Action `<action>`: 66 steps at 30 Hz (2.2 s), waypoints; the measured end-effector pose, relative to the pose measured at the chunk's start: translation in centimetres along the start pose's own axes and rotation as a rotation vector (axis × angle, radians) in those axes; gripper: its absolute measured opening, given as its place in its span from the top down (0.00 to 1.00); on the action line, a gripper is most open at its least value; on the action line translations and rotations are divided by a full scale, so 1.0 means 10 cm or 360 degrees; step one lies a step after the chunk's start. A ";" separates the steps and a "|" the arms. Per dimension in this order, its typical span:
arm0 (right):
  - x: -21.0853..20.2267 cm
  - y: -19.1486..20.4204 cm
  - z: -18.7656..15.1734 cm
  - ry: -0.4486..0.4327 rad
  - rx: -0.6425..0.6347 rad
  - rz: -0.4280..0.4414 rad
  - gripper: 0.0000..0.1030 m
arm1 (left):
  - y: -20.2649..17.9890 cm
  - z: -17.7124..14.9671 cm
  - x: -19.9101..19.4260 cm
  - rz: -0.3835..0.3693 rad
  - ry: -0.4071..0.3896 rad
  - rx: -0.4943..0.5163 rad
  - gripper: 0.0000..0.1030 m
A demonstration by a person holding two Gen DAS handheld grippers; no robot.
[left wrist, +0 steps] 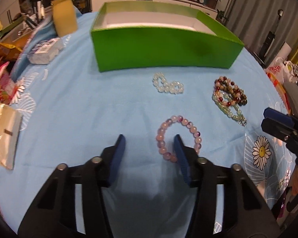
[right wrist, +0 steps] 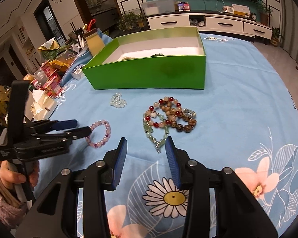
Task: Organize jewelry
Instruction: 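Grasp the pink bead bracelet with the left gripper, then lift the pink bracelet with the left gripper while the right gripper grasps the clear bead bracelet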
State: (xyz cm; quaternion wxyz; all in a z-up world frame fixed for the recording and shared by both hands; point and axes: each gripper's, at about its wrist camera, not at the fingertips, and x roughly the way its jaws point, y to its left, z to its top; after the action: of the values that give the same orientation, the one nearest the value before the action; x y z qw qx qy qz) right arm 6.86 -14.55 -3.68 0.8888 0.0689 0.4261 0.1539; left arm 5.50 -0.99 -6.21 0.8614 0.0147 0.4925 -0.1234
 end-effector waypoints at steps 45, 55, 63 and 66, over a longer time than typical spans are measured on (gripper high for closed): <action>1.25 0.63 0.66 0.0186 -0.0507 -0.0003 0.85 | 0.79 0.18 -0.04 -0.0118 -0.0173 -0.0349 0.93; 1.00 0.66 0.62 0.0088 -0.0449 0.0075 0.93 | 0.77 0.20 -0.10 -0.0152 -0.0199 -0.0354 0.93; 0.64 0.65 0.63 -0.0020 -0.0395 0.0113 0.93 | 0.73 0.22 -0.22 -0.0183 -0.0226 -0.0345 0.93; 0.52 0.64 0.60 -0.0052 -0.0370 0.0116 0.93 | 0.72 0.23 -0.29 -0.0195 -0.0238 -0.0341 0.93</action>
State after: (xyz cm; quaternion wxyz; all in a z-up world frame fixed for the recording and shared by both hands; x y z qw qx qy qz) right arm 13.28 -6.76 -2.13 0.8914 -0.0168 0.3882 0.2334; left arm 7.65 6.19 -3.25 0.8831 -0.1166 0.4374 -0.1233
